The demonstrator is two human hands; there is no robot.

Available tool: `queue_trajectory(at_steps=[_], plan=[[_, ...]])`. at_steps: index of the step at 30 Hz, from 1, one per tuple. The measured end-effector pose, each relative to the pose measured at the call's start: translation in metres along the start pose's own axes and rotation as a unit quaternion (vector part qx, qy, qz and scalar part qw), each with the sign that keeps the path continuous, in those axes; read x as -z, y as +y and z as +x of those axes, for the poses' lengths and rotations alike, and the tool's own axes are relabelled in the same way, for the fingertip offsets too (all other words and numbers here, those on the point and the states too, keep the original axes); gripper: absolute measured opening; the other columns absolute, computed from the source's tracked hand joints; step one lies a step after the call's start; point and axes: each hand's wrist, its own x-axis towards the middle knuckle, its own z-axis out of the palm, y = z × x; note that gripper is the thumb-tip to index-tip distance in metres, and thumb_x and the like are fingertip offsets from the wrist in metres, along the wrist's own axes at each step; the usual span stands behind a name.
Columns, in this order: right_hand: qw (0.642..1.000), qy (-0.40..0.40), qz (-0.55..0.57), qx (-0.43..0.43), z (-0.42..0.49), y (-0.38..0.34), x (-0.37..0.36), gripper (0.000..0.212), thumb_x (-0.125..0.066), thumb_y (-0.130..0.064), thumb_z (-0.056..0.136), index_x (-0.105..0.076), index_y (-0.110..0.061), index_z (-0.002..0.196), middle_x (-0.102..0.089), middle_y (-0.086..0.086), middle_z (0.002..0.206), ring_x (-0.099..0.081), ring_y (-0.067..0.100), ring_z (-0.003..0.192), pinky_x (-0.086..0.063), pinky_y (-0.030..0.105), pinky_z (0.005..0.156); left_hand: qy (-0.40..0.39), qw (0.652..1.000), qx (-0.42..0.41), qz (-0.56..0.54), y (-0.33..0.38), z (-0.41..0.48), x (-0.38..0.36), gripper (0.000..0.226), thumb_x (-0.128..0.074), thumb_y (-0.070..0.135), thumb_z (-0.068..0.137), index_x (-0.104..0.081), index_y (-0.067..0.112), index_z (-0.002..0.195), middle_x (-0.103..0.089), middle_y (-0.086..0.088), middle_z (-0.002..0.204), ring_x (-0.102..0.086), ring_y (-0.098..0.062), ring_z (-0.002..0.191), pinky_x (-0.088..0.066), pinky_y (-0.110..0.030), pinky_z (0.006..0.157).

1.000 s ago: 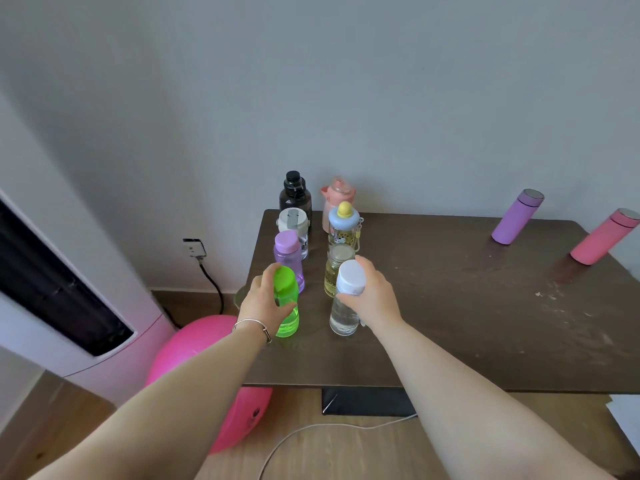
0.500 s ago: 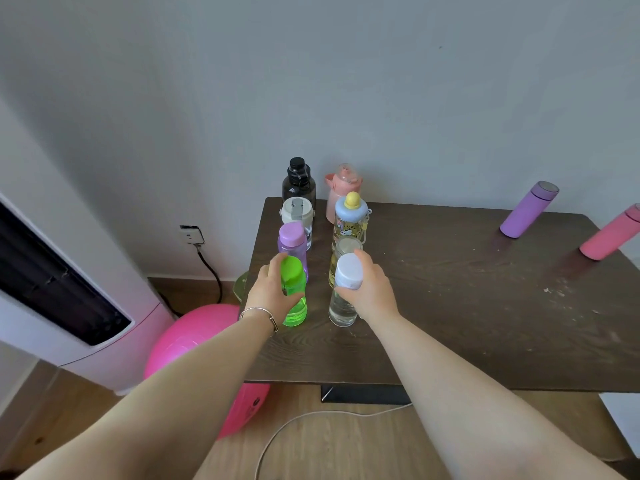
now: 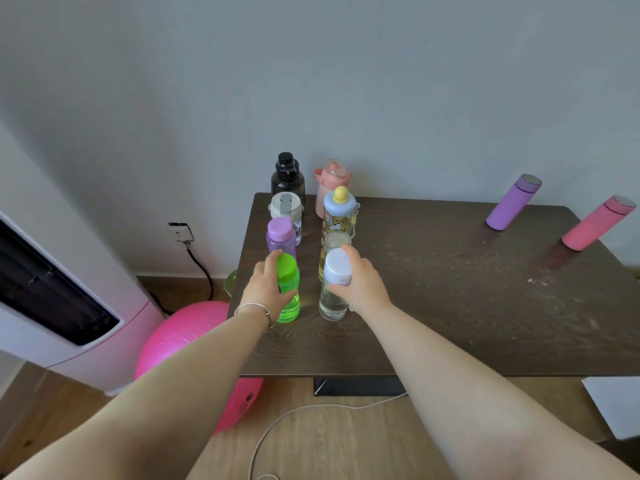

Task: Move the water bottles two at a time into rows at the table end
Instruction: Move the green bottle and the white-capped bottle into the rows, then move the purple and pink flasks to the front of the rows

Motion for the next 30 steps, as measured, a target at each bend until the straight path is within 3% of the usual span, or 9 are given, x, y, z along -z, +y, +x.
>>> queue_trajectory(at_steps=[8, 11, 14, 18, 23, 30], plan=[[0.994, -0.028, -0.104, 0.014, -0.007, -0.002, 0.015, 0.094, -0.078, -0.026, 0.099, -0.017, -0.03, 0.171, -0.043, 0.017, 0.154, -0.055, 0.042, 0.137, -0.054, 0.049, 0.105, 0.013, 0.993, -0.026, 0.111, 0.008, -0.002, 0.006, 0.092, -0.073, 0.047, 0.076, -0.022, 0.023, 0.148, -0.028, -0.01, 0.151, -0.032, -0.033, 0.136, -0.038, -0.047, 0.107], [0.988, -0.02, -0.151, 0.029, -0.016, 0.0, 0.021, 0.097, -0.079, -0.025, 0.099, -0.014, -0.027, 0.171, -0.044, 0.016, 0.155, -0.053, 0.038, 0.139, -0.056, 0.051, 0.105, 0.027, 0.978, -0.071, 0.195, 0.015, -0.007, 0.011, 0.084, -0.065, 0.054, 0.08, -0.024, 0.024, 0.148, -0.025, -0.011, 0.154, -0.023, -0.032, 0.142, -0.024, -0.049, 0.115], [0.978, -0.003, -0.204, 0.036, -0.026, 0.007, 0.031, 0.097, -0.077, -0.025, 0.101, -0.012, -0.022, 0.172, -0.046, 0.015, 0.159, -0.051, 0.035, 0.144, -0.053, 0.048, 0.114, 0.024, 0.952, -0.115, 0.284, 0.027, -0.014, 0.014, 0.08, -0.052, 0.059, 0.087, -0.018, 0.025, 0.151, -0.016, -0.011, 0.159, -0.011, -0.031, 0.147, -0.01, -0.052, 0.119], [0.96, 0.045, -0.272, 0.049, -0.038, 0.02, 0.048, 0.089, -0.073, -0.03, 0.104, -0.017, -0.014, 0.171, -0.049, 0.015, 0.16, -0.047, 0.035, 0.15, -0.036, 0.047, 0.131, 0.026, 0.934, -0.156, 0.322, 0.051, -0.023, 0.015, 0.079, -0.046, 0.061, 0.09, -0.012, 0.026, 0.153, -0.01, -0.009, 0.161, -0.003, -0.029, 0.149, -0.005, -0.051, 0.12], [0.95, 0.095, -0.297, 0.003, -0.056, 0.06, 0.096, 0.073, -0.066, -0.034, 0.108, -0.029, -0.011, 0.167, -0.045, 0.012, 0.167, -0.031, 0.033, 0.163, -0.025, 0.047, 0.137, 0.025, 0.922, -0.197, 0.332, 0.11, -0.025, 0.0, 0.078, -0.047, 0.059, 0.09, -0.014, 0.025, 0.152, -0.009, -0.01, 0.162, -0.002, -0.031, 0.149, -0.005, -0.051, 0.12], [0.95, 0.111, -0.288, -0.05, -0.08, 0.124, 0.158, 0.062, -0.065, -0.034, 0.107, -0.041, -0.013, 0.16, -0.053, 0.01, 0.159, -0.04, 0.031, 0.157, -0.027, 0.045, 0.134, 0.002, 0.91, -0.244, 0.336, 0.183, -0.023, -0.04, 0.077, -0.045, 0.056, 0.091, -0.011, 0.025, 0.153, -0.009, -0.011, 0.161, -0.002, -0.029, 0.149, -0.004, -0.051, 0.119]])
